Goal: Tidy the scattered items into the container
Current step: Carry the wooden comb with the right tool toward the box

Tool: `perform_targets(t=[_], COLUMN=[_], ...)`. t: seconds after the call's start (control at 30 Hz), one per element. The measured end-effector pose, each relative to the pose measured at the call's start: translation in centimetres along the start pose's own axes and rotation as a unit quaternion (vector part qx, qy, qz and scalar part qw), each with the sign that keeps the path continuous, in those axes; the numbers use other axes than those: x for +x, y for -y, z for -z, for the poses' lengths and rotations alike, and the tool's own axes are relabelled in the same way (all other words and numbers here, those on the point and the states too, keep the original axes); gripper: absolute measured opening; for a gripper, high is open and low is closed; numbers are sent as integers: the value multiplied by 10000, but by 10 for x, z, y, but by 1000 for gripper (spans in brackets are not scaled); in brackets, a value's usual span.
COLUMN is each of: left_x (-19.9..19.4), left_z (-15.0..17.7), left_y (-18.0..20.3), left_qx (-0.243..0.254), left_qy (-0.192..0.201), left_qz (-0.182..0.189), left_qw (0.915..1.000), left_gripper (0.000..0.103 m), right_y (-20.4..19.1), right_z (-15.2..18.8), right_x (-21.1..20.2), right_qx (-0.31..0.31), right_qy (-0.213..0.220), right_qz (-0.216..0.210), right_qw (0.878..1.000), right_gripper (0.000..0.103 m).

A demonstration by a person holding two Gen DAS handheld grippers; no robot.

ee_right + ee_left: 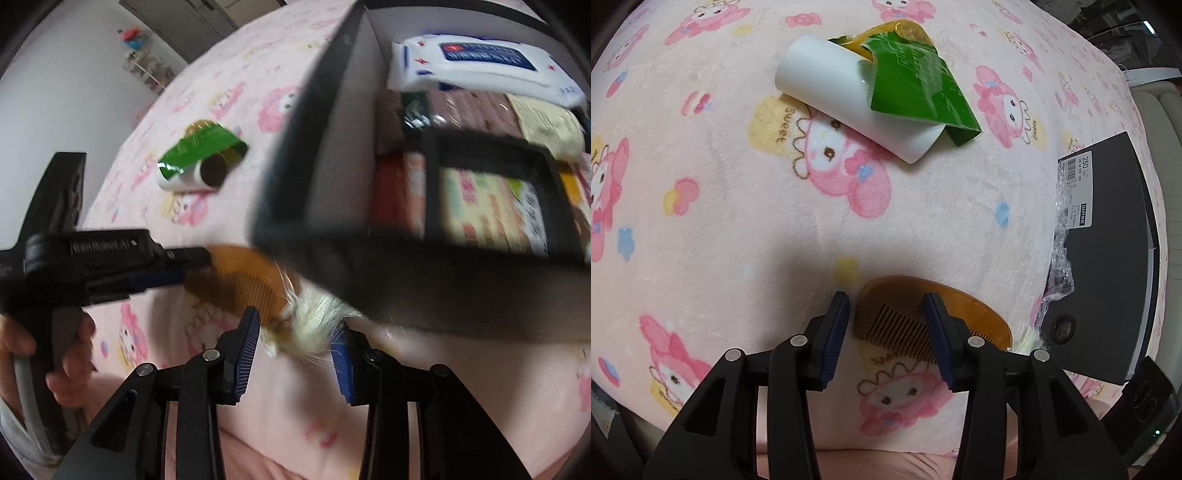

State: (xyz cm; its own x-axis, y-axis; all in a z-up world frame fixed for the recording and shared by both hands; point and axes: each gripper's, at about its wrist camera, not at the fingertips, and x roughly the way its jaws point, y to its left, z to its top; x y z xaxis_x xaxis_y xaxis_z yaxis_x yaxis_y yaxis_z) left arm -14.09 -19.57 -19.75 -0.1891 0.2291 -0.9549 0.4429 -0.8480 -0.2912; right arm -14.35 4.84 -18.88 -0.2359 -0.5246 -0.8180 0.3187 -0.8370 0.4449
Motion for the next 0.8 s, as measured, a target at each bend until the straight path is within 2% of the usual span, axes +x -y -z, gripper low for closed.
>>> perform_targets(t=[0.07,0.2,0.27,0.3,0.33,0.4,0.43,0.5,0.6,0.7,0.8], left_x=[1,-4,-10,-12,-14,-18,-23,-33,-36,-34,-28], left_z=[-1,3,8,10,16,30,38,49,52,49,50], left_y=[0,2,3,4,7,15,21,31,30,23,24], left_qx=[44,171,208,215,264,389,523,749,692,473,377], left_qy=[-32,8,38,44,6,-101,43,316,376,439,384], left_qz=[-13,-69,0,83,327,919,963,732,737,646,575], left_qw=[10000,9998,9998,9997,9991,9950,9940,9940,9942,9958,9969], left_gripper=[45,47,45,40,35,31,23,21,21,21,30], right_y=[-8,-26,-25,-24,-24,-26,-30,-39,-41,-22,1], right_z=[-4,-8,-7,-6,-5,-3,-2,2,8,9,15], right_x=[5,17,15,13,10,0,-6,-17,-26,-25,-27], right_qx=[-98,-340,-291,-255,-236,-258,-351,-591,-789,-570,-367], right_qy=[90,61,24,3,-13,-24,-18,11,113,62,-96], right_qz=[-17,213,80,-2,-87,-247,-263,-209,-141,-20,39], right_qw=[9999,9992,9995,9997,9997,9994,9990,9980,9967,9984,9993], right_gripper=[36,36,34,33,32,29,29,26,26,26,26])
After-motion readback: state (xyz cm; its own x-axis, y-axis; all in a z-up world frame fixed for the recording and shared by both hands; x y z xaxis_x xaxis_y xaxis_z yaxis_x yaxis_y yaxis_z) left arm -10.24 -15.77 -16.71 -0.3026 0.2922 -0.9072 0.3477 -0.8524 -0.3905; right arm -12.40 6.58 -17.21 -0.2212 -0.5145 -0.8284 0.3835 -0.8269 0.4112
